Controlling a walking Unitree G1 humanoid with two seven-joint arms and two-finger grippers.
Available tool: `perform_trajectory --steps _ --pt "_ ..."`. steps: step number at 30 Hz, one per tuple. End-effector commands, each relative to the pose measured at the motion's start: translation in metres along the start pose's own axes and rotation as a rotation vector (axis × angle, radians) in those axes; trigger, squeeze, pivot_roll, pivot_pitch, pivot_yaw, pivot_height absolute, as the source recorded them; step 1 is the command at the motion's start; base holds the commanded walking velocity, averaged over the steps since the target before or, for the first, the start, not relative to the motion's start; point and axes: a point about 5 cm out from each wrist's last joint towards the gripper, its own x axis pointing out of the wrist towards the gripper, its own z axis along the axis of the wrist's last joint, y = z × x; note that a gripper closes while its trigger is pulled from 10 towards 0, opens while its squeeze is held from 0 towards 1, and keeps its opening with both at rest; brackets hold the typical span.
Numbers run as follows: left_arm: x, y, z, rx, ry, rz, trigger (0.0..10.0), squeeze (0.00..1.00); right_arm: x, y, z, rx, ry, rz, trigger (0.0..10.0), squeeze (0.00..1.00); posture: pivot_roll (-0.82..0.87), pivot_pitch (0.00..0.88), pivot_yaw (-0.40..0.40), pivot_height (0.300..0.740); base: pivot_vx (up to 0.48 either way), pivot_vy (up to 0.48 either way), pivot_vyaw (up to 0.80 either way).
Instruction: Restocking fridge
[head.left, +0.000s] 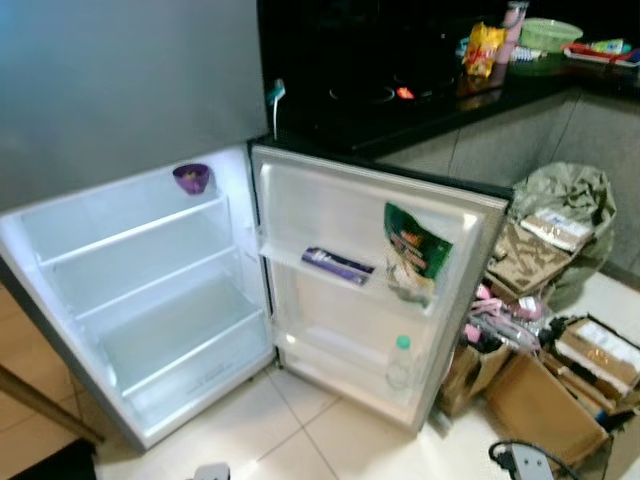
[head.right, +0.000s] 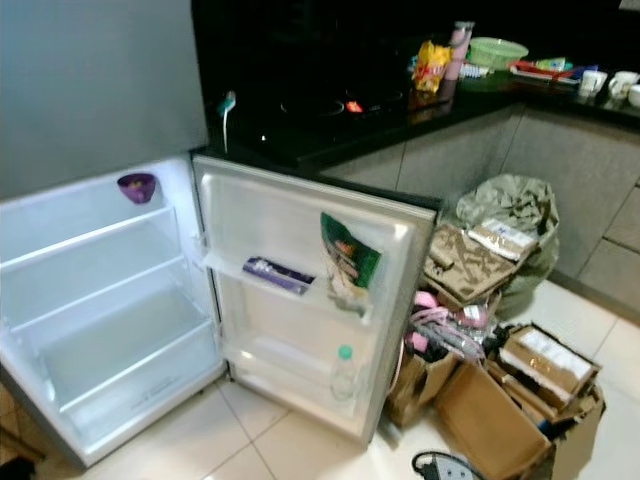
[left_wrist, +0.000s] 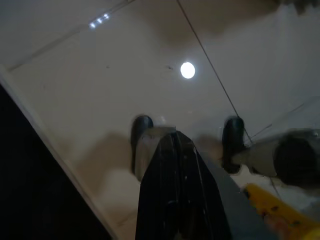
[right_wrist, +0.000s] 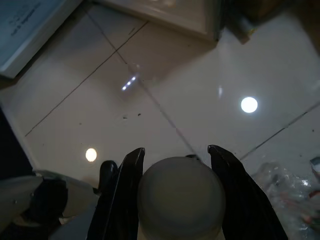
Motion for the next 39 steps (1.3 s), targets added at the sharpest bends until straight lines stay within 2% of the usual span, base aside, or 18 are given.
perform_trajectory --steps 1,9,12,15,16,17,18,20,22,28,33,39 --pt "0.0 0.003 0.003 -0.005 -0.008 0.018 10.0 0.0 0.0 0.0 0.002 0.003 -0.013 0.002 10.0 0.0 -0.12 0.01 0.006 0.74 0.0 0.0 0.0" --pt "0.0 0.003 0.003 -0.018 -0.02 0.028 10.0 0.0 0.0 0.001 0.002 0.009 -0.02 0.023 10.0 0.0 -0.12 0.014 0.007 0.74 0.0 0.0 0.0" --pt "0.0 0.004 0.003 -0.016 -0.021 0.033 10.0 0.0 0.002 0.006 0.005 0.032 -0.036 0.064 10.0 0.0 -0.12 0.014 0.007 0.74 0.0 0.0 0.0" --pt "0.0 0.004 0.002 -0.018 -0.018 0.041 10.0 0.0 0.007 0.018 0.015 0.074 -0.082 0.18 10.0 0.0 -0.12 0.008 0.007 0.74 0.0 0.0 0.0" --pt "0.0 0.004 0.002 -0.018 -0.018 0.041 10.0 0.0 0.007 0.018 0.015 0.074 -0.082 0.18 10.0 0.0 -0.12 0.008 0.007 0.74 0.0 0.0 0.0" --pt "0.0 0.005 0.002 -0.014 -0.011 0.047 10.0 0.0 0.012 0.03 0.027 0.066 -0.115 0.281 10.0 0.0 -0.12 0.009 0.01 0.74 0.0 0.0 0.0" --pt "0.0 0.005 0.002 -0.014 -0.011 0.047 10.0 0.0 0.012 0.03 0.027 0.066 -0.115 0.281 10.0 0.0 -0.12 0.009 0.01 0.74 0.0 0.0 0.0" --pt "0.0 0.005 0.003 -0.014 -0.009 0.05 10.0 0.0 0.016 0.041 0.035 -0.046 -0.104 0.325 10.0 0.0 -0.12 0.032 0.017 0.74 0.0 0.0 0.0" --pt "0.0 0.005 0.002 -0.009 -0.003 0.05 10.0 0.0 0.02 0.047 0.035 -0.176 -0.057 0.305 10.0 0.0 -0.12 0.03 0.015 0.74 0.0 0.0 0.0" --pt "-0.001 0.006 0.0 -0.003 0.006 0.054 10.0 0.0 0.023 0.05 0.027 -0.284 -0.001 0.243 10.0 0.0 -0.12 0.022 0.016 0.74 0.0 0.0 0.0" --pt "0.0 0.004 0.0 0.028 0.012 0.041 10.0 0.0 0.019 0.041 0.011 -0.203 0.041 0.183 10.0 0.0 -0.11 0.02 0.017 0.74 0.0 0.0 0.74" --pt "0.0 0.004 0.001 0.022 0.006 0.044 10.0 0.0 0.01 0.025 -0.005 -0.158 0.077 0.087 10.0 0.0 -0.11 0.013 0.017 0.74 0.0 0.0 0.77"
